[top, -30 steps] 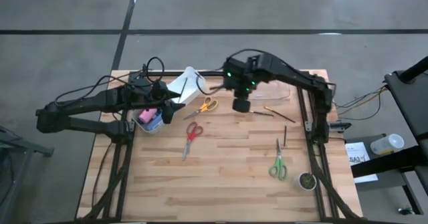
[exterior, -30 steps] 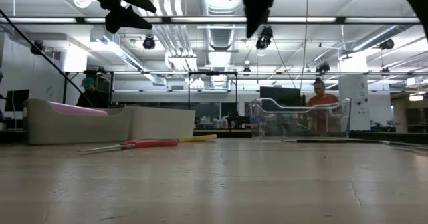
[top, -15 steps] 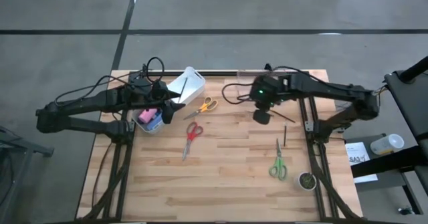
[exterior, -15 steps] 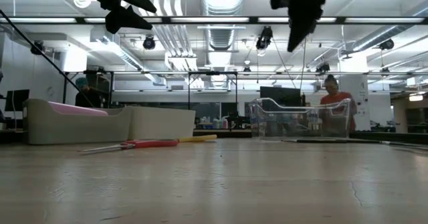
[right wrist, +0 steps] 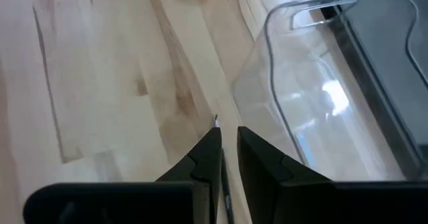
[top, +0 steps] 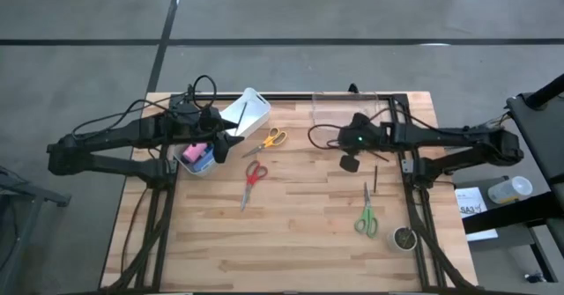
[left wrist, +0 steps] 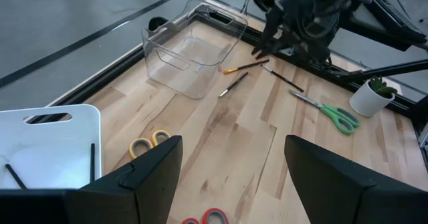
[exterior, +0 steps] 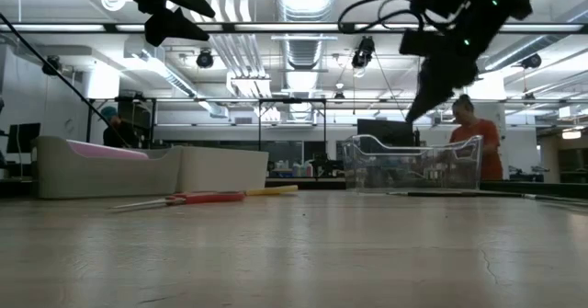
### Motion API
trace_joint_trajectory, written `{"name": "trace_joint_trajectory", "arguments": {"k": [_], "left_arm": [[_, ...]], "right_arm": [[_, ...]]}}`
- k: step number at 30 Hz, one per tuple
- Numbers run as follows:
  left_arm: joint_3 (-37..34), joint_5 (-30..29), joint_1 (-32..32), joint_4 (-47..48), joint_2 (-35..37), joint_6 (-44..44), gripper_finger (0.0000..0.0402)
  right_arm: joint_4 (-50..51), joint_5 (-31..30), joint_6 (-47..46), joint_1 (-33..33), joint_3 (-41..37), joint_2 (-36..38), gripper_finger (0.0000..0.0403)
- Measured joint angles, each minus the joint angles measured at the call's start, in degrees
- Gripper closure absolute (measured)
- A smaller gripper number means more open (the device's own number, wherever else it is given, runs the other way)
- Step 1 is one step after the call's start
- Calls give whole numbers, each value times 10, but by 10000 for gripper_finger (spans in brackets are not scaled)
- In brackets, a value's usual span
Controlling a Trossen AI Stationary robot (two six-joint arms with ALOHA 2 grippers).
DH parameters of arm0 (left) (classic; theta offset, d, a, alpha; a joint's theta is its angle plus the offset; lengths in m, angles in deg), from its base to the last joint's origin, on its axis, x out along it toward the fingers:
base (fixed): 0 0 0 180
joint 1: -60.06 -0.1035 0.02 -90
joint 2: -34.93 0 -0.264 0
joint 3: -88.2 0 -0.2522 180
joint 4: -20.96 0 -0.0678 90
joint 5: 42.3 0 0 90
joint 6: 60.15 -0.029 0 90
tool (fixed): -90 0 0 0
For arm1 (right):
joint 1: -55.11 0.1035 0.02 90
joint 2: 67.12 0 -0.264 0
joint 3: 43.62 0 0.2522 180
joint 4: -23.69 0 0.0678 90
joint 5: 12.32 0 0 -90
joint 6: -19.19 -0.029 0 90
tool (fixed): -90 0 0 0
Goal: Pick & Place Paint Supplies
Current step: Put the top silver paint brush into the white bin
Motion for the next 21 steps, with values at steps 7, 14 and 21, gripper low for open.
{"name": "trace_joint_trajectory", "arguments": {"k": [7,14,21], "left_arm": [[0,0,0,0,0,0,130],[0,0,0,0,0,0,130],[0,0,0,0,0,0,130]], "right_arm": [[-176,12,-9,0,-125,52,357],[-210,34,-6,0,-188,95,299],[-209,-3,2,-1,-221,99,256]]}}
